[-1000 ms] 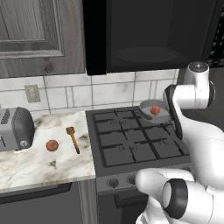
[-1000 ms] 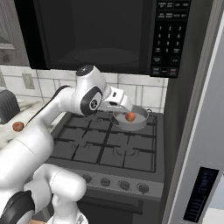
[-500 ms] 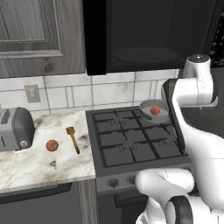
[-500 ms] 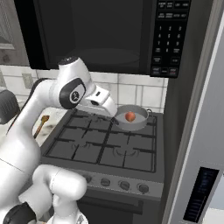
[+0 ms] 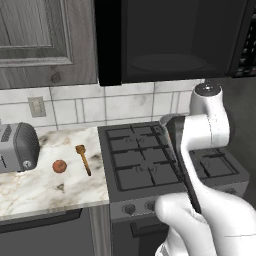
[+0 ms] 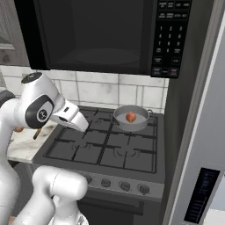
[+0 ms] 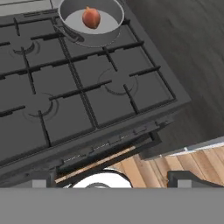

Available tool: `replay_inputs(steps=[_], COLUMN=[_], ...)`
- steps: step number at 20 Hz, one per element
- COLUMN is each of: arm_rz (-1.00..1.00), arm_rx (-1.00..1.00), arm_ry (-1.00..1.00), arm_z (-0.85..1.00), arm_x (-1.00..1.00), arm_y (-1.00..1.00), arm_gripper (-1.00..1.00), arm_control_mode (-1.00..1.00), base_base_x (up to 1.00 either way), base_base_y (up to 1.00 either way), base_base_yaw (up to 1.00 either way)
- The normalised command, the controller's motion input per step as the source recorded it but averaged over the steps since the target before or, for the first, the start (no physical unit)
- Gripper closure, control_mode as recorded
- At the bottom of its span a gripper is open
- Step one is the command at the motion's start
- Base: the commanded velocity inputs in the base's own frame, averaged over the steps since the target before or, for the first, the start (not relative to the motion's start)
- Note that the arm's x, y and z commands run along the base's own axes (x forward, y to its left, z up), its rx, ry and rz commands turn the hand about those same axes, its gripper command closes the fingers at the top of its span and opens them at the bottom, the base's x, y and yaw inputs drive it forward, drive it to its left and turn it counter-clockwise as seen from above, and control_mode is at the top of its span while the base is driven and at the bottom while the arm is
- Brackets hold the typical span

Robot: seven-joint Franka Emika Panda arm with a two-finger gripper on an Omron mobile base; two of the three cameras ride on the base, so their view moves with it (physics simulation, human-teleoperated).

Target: Put the onion and onion in the pot. Retrieve the spatula and lightly stir the vegetables in the pot.

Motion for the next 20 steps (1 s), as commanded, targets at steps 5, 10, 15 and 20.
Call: replay_inputs(steps=[5, 10, 15, 20], arm_rz=[0.13, 0.21, 0.19, 0.2], arm_rx=[0.0, -0.01, 0.0, 0.0], arm_ry=[0.05, 0.02, 0.0, 0.02], arm_z=[-0.17, -0.2, -0.11, -0.03], arm_x=[-0.07, -0.02, 0.0, 0.01], arm_y=[0.85, 0.89, 0.89, 0.73], arm_gripper=[-1.0, -1.0, -1.0, -1.0], arm_control_mode=[-1.0, -1.0, -1.0, -1.0], base_base_x=[0.0, 0.0, 0.0, 0.0], base_base_y=[0.0, 0.0, 0.0, 0.0], base_base_yaw=[0.0, 0.0, 0.0, 0.0])
